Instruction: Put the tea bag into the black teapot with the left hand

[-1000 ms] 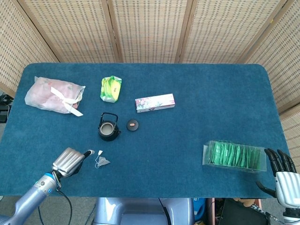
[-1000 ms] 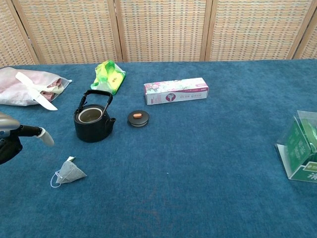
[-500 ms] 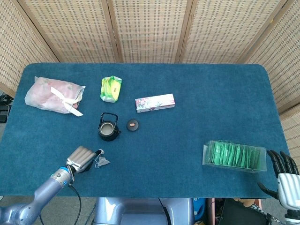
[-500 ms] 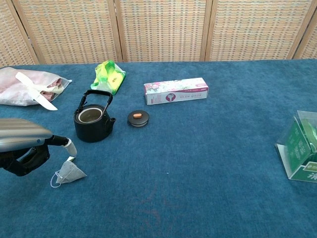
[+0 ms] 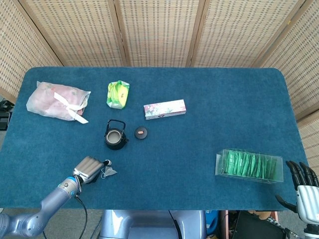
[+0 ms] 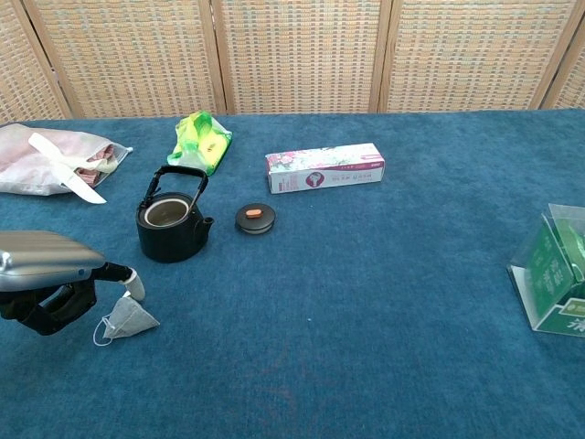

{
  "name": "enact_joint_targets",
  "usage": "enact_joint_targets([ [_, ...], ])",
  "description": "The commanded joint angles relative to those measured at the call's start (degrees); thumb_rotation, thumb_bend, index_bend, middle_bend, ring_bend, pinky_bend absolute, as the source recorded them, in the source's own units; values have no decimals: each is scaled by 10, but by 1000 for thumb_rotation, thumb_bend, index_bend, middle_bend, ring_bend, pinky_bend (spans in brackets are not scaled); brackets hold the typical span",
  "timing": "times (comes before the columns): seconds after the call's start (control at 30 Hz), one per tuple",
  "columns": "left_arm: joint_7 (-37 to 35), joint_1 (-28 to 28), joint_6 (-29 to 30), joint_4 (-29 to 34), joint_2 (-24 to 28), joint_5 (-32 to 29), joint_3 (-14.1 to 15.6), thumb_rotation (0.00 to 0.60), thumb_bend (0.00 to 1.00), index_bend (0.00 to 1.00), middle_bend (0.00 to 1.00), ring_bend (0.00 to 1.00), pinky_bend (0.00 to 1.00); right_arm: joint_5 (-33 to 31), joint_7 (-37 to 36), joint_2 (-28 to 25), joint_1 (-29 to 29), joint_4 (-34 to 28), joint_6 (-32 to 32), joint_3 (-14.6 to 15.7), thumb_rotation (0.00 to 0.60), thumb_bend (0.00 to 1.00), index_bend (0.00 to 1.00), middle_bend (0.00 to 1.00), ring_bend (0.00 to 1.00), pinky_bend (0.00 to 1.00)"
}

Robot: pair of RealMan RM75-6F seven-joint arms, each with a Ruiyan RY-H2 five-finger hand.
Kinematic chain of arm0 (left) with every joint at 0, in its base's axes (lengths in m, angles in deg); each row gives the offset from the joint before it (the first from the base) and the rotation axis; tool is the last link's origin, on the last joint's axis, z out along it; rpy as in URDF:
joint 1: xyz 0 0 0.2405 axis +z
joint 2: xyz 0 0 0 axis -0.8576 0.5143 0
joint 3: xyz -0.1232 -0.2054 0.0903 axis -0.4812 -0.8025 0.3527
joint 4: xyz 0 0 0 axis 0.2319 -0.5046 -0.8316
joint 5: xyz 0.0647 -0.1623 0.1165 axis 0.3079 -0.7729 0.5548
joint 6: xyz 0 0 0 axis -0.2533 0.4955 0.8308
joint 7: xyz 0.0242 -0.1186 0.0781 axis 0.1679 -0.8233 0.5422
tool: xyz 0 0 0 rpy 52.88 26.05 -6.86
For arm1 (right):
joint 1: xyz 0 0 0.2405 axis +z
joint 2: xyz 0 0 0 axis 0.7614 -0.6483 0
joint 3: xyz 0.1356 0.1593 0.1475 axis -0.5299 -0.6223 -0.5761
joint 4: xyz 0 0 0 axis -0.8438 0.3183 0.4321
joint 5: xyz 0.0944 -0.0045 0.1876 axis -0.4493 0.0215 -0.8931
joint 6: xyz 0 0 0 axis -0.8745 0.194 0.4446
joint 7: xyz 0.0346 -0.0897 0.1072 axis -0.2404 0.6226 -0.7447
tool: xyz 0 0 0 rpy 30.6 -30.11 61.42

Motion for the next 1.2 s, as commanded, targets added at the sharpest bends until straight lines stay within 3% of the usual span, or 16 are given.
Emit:
enact_joint_targets([
  [0.03,-3,-2,5,0,1,-2,5,600,962,179,747,647,649,0,0,0,0,0,0,0,600,9,118,197,82,157],
  [0.4,-19,4,26,12,28,-22,45,600,962,179,749,646,649,-2,0,0,1,1,-5,-2,600,8,118,197,82,156],
  [0.73,-64,43,68,29,77,-1,74,600,962,179,750,647,649,-3,2,1,5,-1,-11,-4,600,8,118,197,82,157],
  [0.93,-94,64,86,32,91,30,76,600,954,179,749,647,649,-2,4,1,7,-2,-14,-4,600,8,118,197,82,157],
  [1.1,-119,82,109,33,91,71,70,600,604,179,707,625,648,-2,5,0,7,-4,-14,-4,600,8,118,197,82,157],
  [1.2,-165,115,168,17,72,128,53,600,540,220,646,584,627,-3,3,0,5,-4,-12,-4,600,8,118,197,82,157],
])
